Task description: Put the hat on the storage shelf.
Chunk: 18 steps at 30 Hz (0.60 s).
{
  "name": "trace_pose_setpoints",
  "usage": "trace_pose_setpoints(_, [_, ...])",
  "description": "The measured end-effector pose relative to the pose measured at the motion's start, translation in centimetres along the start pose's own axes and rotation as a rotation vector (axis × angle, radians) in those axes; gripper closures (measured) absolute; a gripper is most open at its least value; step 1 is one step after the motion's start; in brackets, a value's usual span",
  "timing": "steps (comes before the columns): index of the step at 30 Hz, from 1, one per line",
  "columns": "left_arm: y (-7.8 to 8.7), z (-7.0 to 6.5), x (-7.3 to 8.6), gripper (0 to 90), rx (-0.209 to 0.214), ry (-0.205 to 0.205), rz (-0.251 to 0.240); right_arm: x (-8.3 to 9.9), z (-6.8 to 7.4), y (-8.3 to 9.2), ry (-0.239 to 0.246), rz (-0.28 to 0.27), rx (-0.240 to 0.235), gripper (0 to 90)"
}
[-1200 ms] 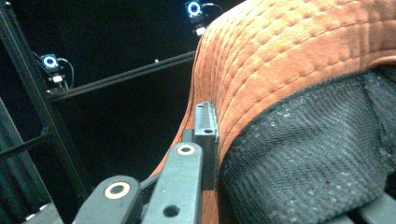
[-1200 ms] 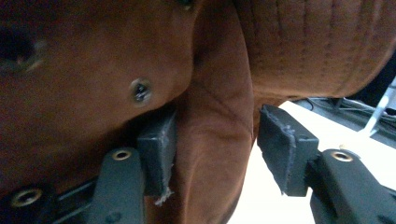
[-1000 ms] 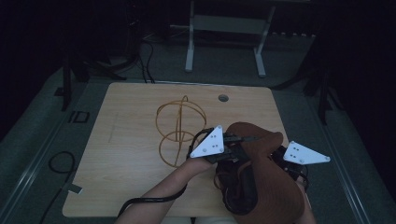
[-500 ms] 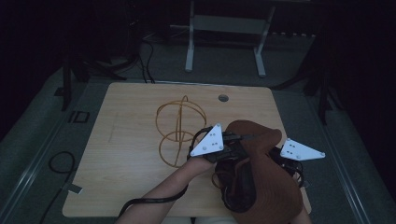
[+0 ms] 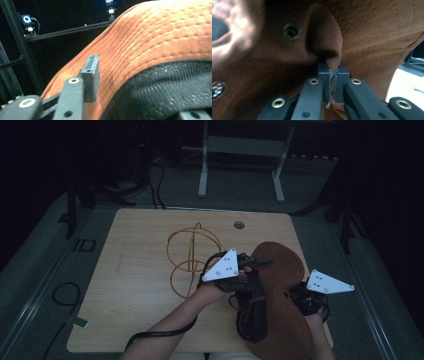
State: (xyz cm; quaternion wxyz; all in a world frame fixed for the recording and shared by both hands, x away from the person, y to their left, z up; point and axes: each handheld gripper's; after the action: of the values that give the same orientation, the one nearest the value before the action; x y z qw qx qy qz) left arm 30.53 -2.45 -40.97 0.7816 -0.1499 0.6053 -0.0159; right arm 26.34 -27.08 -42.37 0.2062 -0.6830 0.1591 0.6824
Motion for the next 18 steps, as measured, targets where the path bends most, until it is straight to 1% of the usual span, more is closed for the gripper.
trace_pose_setpoints(1, [0.0,0.0,-0.2,51.3,-0.007,-0.009,0.003,-0.2,0.0,0.1,0.002,-0.003,0.003,87.5])
trace_pose_setpoints(3, [0.2,0.0,-0.6,46.9,-0.033,-0.045,0.02,-0.4,-0.1,0.3,-0.002,-0.016,0.01,87.5])
trace_pose_setpoints(4, [0.2,0.0,-0.7,44.5,-0.044,-0.054,0.029,-0.6,-0.2,0.4,-0.003,-0.021,0.015,87.5])
trace_pose_setpoints(6, [0.4,0.1,-0.8,39.9,-0.071,-0.069,0.064,-0.8,-0.3,0.7,-0.007,-0.036,0.025,87.4])
trace_pose_setpoints(7, [0.6,0.2,-0.9,39.4,-0.079,-0.068,0.066,-1.0,-0.4,0.9,-0.006,-0.047,0.032,87.5])
trace_pose_setpoints(8, [0.8,0.2,-0.9,38.9,-0.096,-0.065,0.076,-1.1,-0.5,1.1,-0.006,-0.054,0.041,87.5])
trace_pose_setpoints(10, [1.3,0.4,-1.0,33.8,-0.133,-0.057,0.088,-1.5,-0.8,1.5,-0.006,-0.067,0.059,87.4])
trace_pose_setpoints(12, [1.8,0.5,-1.3,32.9,-0.149,-0.044,0.092,-1.8,-1.1,2.0,-0.005,-0.078,0.08,87.4])
trace_pose_setpoints(14, [2.2,0.6,-1.6,29.1,-0.166,-0.041,0.095,-2.1,-1.4,2.4,-0.004,-0.086,0.098,87.4])
trace_pose_setpoints(16, [2.8,0.6,-2.0,28.8,-0.176,-0.046,0.101,-2.4,-1.7,2.8,-0.004,-0.094,0.119,87.4])
trace_pose_setpoints(18, [3.4,0.5,-2.4,27.6,-0.187,-0.038,0.104,-2.7,-2.0,3.0,-0.002,-0.102,0.135,87.4])
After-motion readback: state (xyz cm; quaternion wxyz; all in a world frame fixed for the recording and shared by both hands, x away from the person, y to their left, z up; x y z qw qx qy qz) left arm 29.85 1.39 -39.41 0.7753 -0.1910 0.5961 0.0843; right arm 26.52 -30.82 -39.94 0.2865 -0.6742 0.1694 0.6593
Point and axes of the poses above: each handheld gripper's, and its own axes: y roughly backward along the jaws, x roughly out of its underside, z roughly to its left, and after that the axes turned 11 degrees about -z, right-handed
